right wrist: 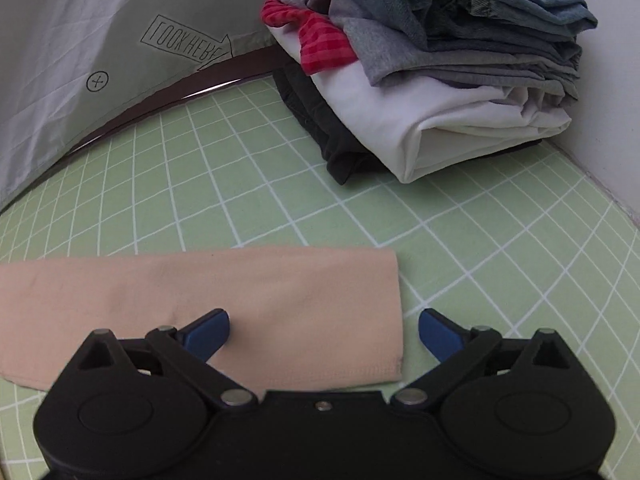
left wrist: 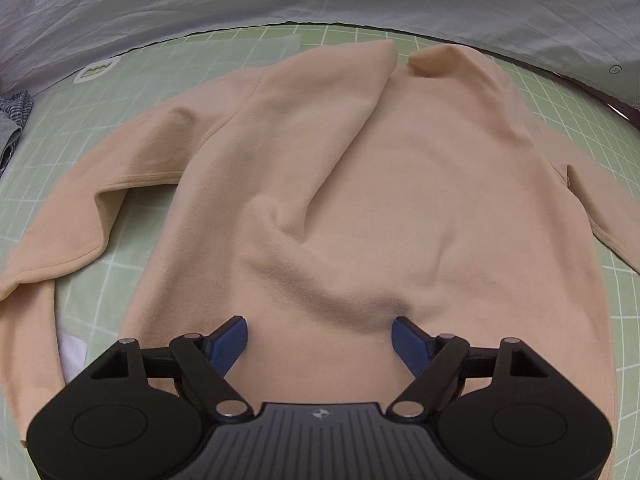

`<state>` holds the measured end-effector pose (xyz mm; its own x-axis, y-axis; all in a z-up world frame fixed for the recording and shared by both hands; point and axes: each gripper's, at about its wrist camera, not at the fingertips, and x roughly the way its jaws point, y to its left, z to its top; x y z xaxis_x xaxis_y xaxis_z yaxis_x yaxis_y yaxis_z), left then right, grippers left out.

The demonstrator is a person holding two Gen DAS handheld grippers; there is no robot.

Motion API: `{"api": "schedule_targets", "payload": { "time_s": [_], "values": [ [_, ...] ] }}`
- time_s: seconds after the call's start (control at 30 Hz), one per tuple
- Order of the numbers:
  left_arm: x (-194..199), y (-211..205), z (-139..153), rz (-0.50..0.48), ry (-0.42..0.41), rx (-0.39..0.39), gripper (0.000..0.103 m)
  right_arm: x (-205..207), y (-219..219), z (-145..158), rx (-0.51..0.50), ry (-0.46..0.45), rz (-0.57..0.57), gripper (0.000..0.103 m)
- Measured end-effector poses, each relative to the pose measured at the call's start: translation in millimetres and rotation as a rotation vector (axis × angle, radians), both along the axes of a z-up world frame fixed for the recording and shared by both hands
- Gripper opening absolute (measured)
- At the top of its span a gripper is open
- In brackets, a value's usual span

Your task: Fold clothes

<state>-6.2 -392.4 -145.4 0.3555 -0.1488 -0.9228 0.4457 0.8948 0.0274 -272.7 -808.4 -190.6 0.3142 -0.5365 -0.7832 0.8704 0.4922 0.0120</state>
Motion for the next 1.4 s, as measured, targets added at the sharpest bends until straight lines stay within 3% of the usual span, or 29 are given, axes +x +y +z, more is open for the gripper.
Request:
{"api": "schedule_targets", "payload": {
  "time_s": [0.13,0.2,0.27,0.3,0.33,0.37,0.47,0.67,0.73,0.8,0.87,1.07,1.17,1.4],
  "values": [
    [4.0,4.2,-2.6,0.037,0.014,-0.005,0.09,-0.3,-5.7,-0.6,-0.005,-0.022,0.01,0.099],
    [5.5,2.3,-4.7,0.055,0.017,0.008,0.095,-1.3,-2.9,2.5,-0.019,-0.036,0.017,0.082],
    [7.7,3.7,-7.0,0.09,0.029,0.013,0.102,-4.8,2.3,5.6,-0.022,-0.055,0.031,0.045],
    [8.1,4.0,-7.5,0.098,0.03,0.012,0.103,-6.9,4.9,6.8,-0.019,-0.066,0.04,0.035],
    [8.1,4.2,-7.7,0.102,0.029,0.01,0.103,-9.1,7.5,7.9,-0.015,-0.078,0.048,0.019],
    [7.0,4.6,-7.8,0.102,0.025,0.008,0.103,-11.2,10.1,9.1,-0.012,-0.089,0.057,0.011],
    [2.9,6.7,-7.9,0.103,0.007,-0.001,0.103,-24.4,19.4,12.8,-0.034,-0.075,0.028,0.011],
    [-5.3,9.9,-8.2,0.111,-0.035,-0.022,0.103,-71.3,33.4,11.9,-0.055,0.034,-0.154,0.012],
    [-6.4,10.2,-8.8,0.113,-0.045,-0.027,0.103,-83.8,37.5,11.4,-0.052,0.043,-0.17,0.014],
    [-6.4,11.6,-8.9,0.114,-0.049,-0.03,0.103,-90.2,40.8,14.6,-0.046,0.051,-0.165,0.032],
    [-7.3,12.5,-8.7,0.114,-0.047,-0.033,0.103,-91.6,46.0,19.9,-0.059,0.06,-0.173,0.065],
    [-20.6,38.5,6.6,0.162,-0.048,-0.126,0.103,-75.2,80.6,42.8,-0.113,0.023,-0.075,0.095],
    [-33.3,64.7,18.8,0.202,-0.081,-0.146,0.103,-60.0,110.9,48.1,-0.128,0.019,0.028,0.099],
    [-52.8,154.6,36.6,0.367,-0.119,-0.143,0.103,-17.9,192.0,38.6,-0.059,0.037,0.262,0.099]
  ]
}}
